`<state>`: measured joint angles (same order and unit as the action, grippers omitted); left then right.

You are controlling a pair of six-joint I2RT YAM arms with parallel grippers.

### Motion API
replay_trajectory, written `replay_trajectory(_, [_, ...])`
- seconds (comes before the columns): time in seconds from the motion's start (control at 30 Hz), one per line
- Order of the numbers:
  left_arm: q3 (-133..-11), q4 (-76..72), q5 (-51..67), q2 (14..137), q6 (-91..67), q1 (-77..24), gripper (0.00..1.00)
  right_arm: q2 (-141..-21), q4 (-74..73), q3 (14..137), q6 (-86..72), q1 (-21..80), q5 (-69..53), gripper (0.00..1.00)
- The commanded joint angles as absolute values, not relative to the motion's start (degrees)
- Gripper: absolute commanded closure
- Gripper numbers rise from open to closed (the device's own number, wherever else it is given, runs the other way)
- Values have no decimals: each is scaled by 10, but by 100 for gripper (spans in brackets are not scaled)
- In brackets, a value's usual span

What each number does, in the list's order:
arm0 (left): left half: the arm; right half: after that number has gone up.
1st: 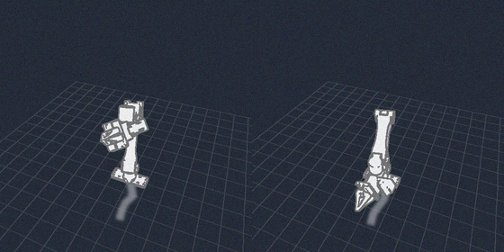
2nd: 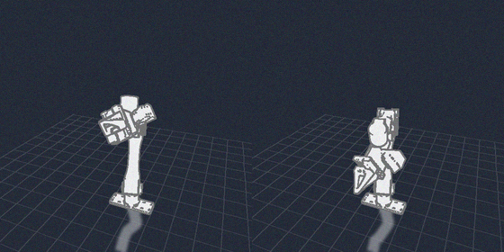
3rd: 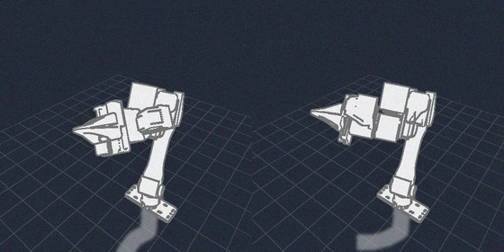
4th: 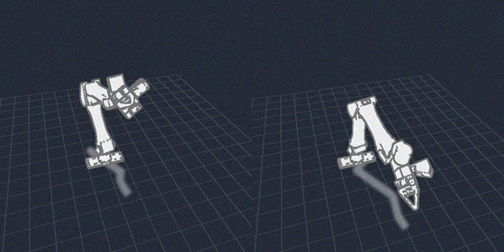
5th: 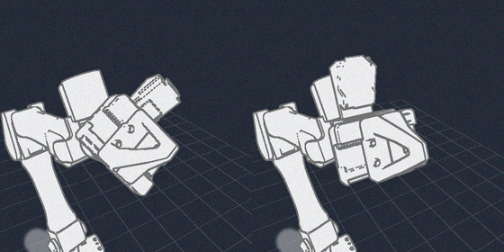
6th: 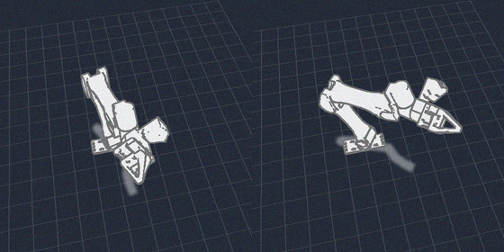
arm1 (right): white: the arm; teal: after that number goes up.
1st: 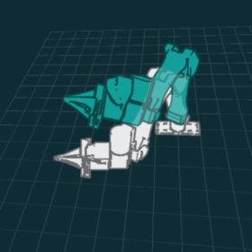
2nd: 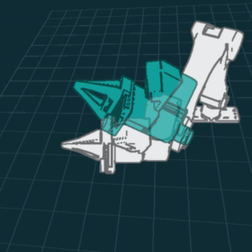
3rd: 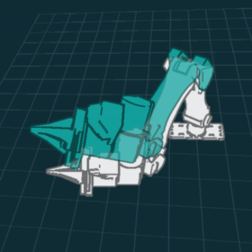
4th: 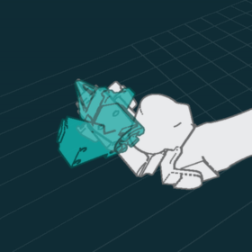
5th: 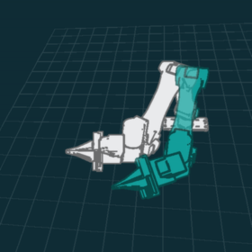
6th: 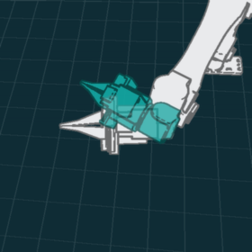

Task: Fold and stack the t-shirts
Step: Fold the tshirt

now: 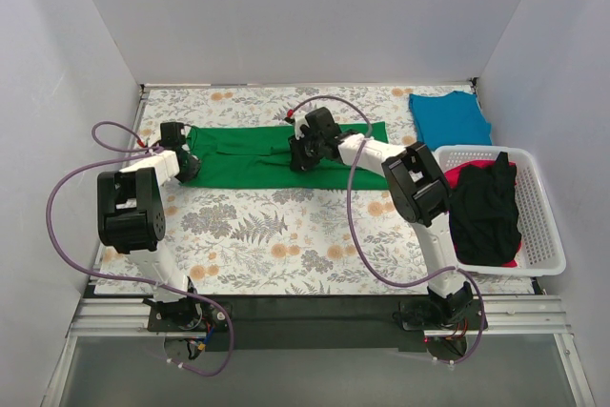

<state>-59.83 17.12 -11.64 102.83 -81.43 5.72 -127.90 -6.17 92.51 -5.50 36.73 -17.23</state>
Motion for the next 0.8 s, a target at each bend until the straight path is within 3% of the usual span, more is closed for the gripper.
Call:
replay_trajectory(0.0, [-579,192,-156,1027,-807,69,96,-1287,-67,954,-22,344,-112,75])
replay_trajectory(0.27, [-587,192,-149,1029,-800,69,96,-1270,-75,989,14,281,-7,72])
replay_trajectory(0.43, [-596,196,-147,1026,-797,69,93,-1232,-88,963,12,245,-3,69])
replay_trajectory(0.57, [-625,213,-152,1015,-798,69,86,-1153,-96,893,4,239,-13,68])
replay_trajectory(0.77, [-702,258,-147,1005,-796,69,68,-1064,-124,788,-57,222,-44,63])
